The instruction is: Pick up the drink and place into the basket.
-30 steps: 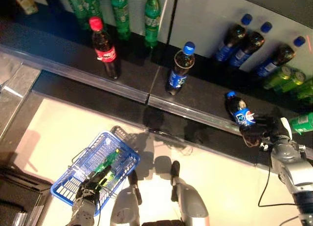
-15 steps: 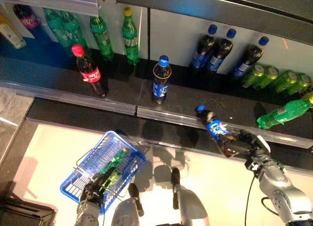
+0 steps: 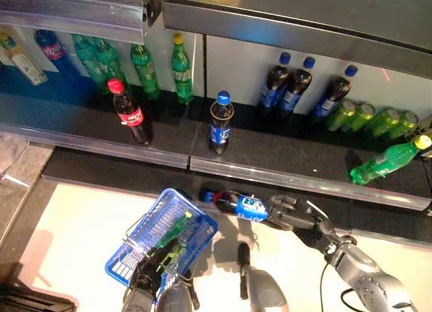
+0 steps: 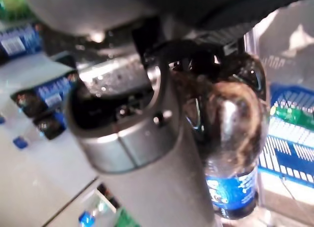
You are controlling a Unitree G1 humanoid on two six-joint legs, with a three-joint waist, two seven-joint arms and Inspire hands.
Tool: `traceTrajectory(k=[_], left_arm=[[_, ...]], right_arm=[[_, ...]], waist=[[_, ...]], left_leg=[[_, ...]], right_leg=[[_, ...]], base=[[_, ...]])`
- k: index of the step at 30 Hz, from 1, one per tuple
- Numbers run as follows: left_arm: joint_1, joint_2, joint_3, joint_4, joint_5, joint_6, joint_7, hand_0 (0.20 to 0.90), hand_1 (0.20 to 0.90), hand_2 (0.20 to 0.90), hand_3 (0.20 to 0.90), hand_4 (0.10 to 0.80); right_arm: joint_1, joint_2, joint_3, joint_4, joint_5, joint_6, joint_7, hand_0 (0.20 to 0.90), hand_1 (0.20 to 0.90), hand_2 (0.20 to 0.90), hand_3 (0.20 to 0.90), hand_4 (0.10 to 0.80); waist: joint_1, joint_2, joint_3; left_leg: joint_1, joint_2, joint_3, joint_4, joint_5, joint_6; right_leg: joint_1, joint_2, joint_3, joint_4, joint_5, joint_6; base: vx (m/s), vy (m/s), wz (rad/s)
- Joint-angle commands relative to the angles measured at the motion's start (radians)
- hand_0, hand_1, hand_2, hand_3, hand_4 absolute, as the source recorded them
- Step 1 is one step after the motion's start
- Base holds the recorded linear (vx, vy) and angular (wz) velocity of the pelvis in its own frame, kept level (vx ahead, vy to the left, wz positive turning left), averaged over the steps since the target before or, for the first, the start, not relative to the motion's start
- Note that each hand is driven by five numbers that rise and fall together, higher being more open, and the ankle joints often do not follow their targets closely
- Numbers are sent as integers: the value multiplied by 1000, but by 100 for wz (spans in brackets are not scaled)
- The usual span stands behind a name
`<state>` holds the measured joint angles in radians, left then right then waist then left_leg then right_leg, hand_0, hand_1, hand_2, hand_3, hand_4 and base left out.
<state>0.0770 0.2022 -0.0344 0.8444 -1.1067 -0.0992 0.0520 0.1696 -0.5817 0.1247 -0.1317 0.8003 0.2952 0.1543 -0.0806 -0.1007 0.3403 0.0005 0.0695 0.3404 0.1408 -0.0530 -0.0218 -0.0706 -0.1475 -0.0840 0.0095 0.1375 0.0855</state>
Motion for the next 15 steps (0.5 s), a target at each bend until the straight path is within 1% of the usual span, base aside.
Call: traceTrajectory(k=[1,3,7,13,15], left_arm=[[38,78,22,-93,-23,-157,-89,300,300,300,200,100],[40,76,17,-89,-24,-160,-93,300,300,300,200,100],[46,76,6,-89,-27,-160,-102,300,300,300,200,100],[42,78,-20,-92,-22,-155,-122,300,300,300,200,100],[36,80,-31,-98,-27,-153,-147,300,300,300,200,100]], right_arm=[[-102,2,-36,-114,106,-131,107,300,300,300,200,100],[-103,2,-20,-106,94,-126,111,300,300,300,200,100],[-106,-10,19,-108,62,-87,126,300,300,300,200,100],[-141,-21,84,-110,43,-58,102,300,300,300,200,100],[-156,-22,105,-116,36,-44,94,300,300,300,200,100]], waist=[[40,18,-77],[46,16,-82],[57,18,-84],[79,22,-77],[84,24,-73]], left_leg=[[-9,-51,-29,135,-111,29],[-12,-53,-34,130,-105,28],[-9,-60,-50,124,-100,27],[-12,-65,-71,123,-92,25],[-12,-67,-78,121,-89,23]], right_leg=[[64,5,-87,91,-143,22],[62,4,-91,89,-141,22],[72,7,-96,87,-143,19],[80,3,-105,86,-143,19],[82,2,-107,86,-142,20]], base=[[33,-3,12],[35,-3,16],[46,7,7],[31,8,14],[30,23,10]])
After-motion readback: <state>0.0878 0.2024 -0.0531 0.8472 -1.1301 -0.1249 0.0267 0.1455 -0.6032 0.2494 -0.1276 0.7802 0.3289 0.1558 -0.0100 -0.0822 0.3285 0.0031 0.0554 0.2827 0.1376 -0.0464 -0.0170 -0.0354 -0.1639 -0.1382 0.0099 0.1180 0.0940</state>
